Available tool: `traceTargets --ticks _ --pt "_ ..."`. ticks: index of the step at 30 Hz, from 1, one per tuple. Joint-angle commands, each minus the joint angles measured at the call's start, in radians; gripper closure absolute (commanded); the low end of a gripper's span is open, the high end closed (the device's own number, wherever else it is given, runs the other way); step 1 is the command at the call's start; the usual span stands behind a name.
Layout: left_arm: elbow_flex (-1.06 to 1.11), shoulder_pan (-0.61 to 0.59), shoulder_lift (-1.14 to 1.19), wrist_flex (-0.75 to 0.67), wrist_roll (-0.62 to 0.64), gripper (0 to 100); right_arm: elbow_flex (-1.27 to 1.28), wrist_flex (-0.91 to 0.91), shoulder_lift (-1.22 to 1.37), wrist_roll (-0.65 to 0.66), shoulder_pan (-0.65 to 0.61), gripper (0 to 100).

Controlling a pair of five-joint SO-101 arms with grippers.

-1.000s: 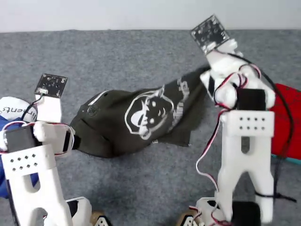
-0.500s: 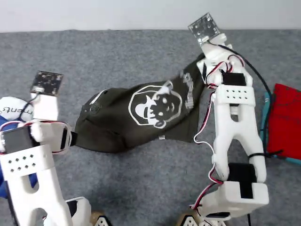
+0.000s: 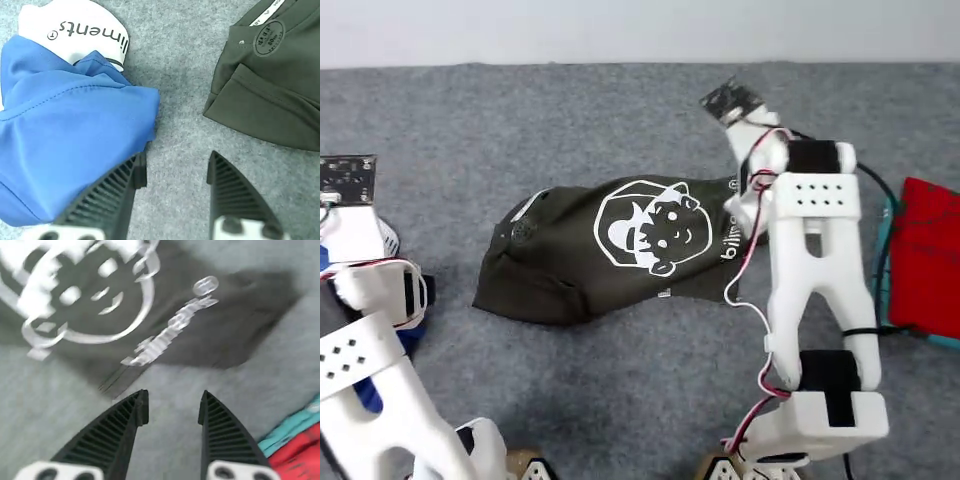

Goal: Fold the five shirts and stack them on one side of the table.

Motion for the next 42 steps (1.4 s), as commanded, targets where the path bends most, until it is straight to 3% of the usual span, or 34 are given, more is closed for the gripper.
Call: traceTargets --ticks 1,8,13,17,31,42 --pt "-0.042 -0.005 0.003 -0.032 -0.005 80 -0.054 0.113 -0.056 0.009 -0.041 82.6" --pt "-0.039 0.0 0.005 -0.066 -0.005 80 0.046 0.236 0.001 0.009 -0.122 82.4" --pt "-0.039 0.0 0.011 -0.068 -0.005 80 0.104 0.145 0.119 0.009 -0.13 81.1" --pt "-0.039 0.0 0.011 -0.068 -0.009 80 0.104 0.094 0.211 0.003 -0.133 73.1" --pt "-0.038 -0.002 0.011 -0.061 -0.006 80 0.104 -0.068 0.414 0.003 -0.179 73.3" --pt "0.031 -0.005 0.005 -0.064 -0.008 80 0.061 -0.117 0.527 0.011 -0.177 97.5"
